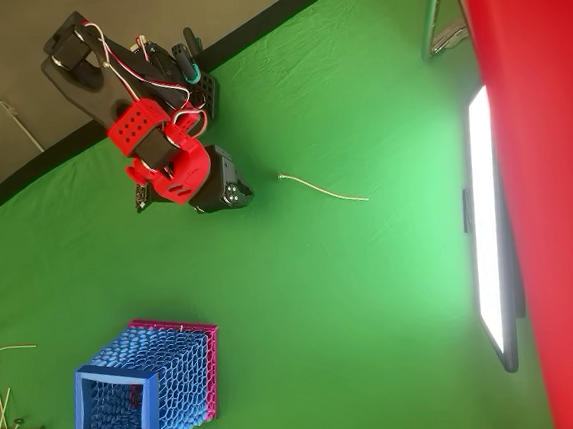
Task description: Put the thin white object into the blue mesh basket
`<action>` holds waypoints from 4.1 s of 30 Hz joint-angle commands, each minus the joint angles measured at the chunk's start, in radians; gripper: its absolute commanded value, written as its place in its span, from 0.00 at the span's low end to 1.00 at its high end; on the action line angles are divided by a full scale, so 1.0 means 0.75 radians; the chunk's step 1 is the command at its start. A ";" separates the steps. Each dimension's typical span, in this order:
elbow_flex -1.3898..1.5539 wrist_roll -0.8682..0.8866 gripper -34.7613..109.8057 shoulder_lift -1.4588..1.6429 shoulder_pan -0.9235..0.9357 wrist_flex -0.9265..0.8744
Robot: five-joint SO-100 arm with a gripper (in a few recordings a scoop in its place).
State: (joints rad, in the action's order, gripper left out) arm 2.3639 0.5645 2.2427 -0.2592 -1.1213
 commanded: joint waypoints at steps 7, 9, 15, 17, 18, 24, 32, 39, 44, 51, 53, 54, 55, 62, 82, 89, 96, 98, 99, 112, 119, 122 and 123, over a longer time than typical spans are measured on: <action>-0.121 0.233 0.24 -0.184 -0.160 0.008; -0.143 0.288 0.24 -0.241 -0.178 0.008; -0.211 0.323 0.26 -0.391 -0.209 0.033; -0.223 0.333 0.28 -0.425 -0.219 0.051; -0.229 0.340 0.29 -0.444 -0.227 0.057; -0.256 0.374 0.34 -0.528 -0.286 0.094; -0.268 0.382 0.35 -0.593 -0.317 0.092; -0.266 0.385 0.35 -0.622 -0.303 0.108; -0.243 0.387 0.34 -0.652 -0.301 0.149; -0.229 0.391 0.35 -0.697 -0.313 0.186; -0.229 0.387 0.35 -0.714 -0.317 0.190; -0.229 0.382 0.35 -0.720 -0.319 0.190; -0.227 0.378 0.35 -0.724 -0.325 0.188; -0.209 0.354 0.35 -0.718 -0.358 0.170; -0.196 0.317 0.34 -0.802 -0.297 0.192; -0.198 0.313 0.33 -0.814 -0.295 0.207; -0.198 0.305 0.32 -0.818 -0.292 0.217; -0.198 0.303 0.31 -0.818 -0.290 0.219; -0.198 0.303 0.31 -0.820 -0.290 0.219; -0.202 0.292 0.28 -0.830 -0.280 0.235; -0.176 0.268 0.27 -0.794 -0.264 0.272; -0.168 0.241 0.27 -0.769 -0.231 0.286; -0.172 0.231 0.27 -0.761 -0.219 0.286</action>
State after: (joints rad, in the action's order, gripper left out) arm 2.2381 0.7501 1.6337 -0.4418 -0.9173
